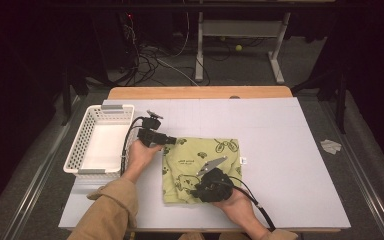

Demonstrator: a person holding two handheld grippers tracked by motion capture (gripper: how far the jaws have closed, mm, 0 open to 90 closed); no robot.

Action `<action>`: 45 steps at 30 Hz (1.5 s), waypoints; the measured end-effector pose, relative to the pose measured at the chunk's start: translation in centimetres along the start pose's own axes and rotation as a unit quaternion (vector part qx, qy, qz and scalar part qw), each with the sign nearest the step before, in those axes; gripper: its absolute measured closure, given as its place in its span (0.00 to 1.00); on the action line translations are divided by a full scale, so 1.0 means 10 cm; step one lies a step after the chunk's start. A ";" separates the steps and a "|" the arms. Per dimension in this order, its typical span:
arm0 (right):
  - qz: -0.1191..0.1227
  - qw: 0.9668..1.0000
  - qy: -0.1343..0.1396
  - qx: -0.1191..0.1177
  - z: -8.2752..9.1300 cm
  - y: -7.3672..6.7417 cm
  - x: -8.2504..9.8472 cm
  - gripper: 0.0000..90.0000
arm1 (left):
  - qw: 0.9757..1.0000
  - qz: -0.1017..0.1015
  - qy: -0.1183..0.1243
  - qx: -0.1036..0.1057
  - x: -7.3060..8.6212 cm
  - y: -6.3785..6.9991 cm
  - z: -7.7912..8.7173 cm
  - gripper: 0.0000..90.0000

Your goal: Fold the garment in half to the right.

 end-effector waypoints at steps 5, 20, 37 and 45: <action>0.008 1.000 0.006 -0.009 0.02 -0.07 -0.07 0.76 | 1.000 -0.016 -0.007 -0.002 0.03 0.03 0.00 0.49; 0.055 0.998 -0.021 -0.011 -0.15 -0.34 -0.20 0.62 | 0.999 -0.026 -0.011 -0.021 0.05 0.03 0.00 0.64; 0.074 0.997 -0.024 0.023 -0.16 -0.35 -0.12 0.60 | 1.000 -0.018 -0.008 -0.021 0.07 0.07 -0.01 0.74; 0.076 0.997 -0.022 0.025 -0.21 -0.34 -0.22 0.51 | 1.000 0.005 -0.009 -0.003 0.07 0.05 -0.01 0.82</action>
Point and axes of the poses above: each handheld gripper's, and its own axes: z roughly backward along the jaws, x roughly out of its underside, y roughly to its right, the point moved 6 cm from there along -z, roughly forward along the jaws, and after that the axes turned 6 degrees about y, right-handed, at the moved point
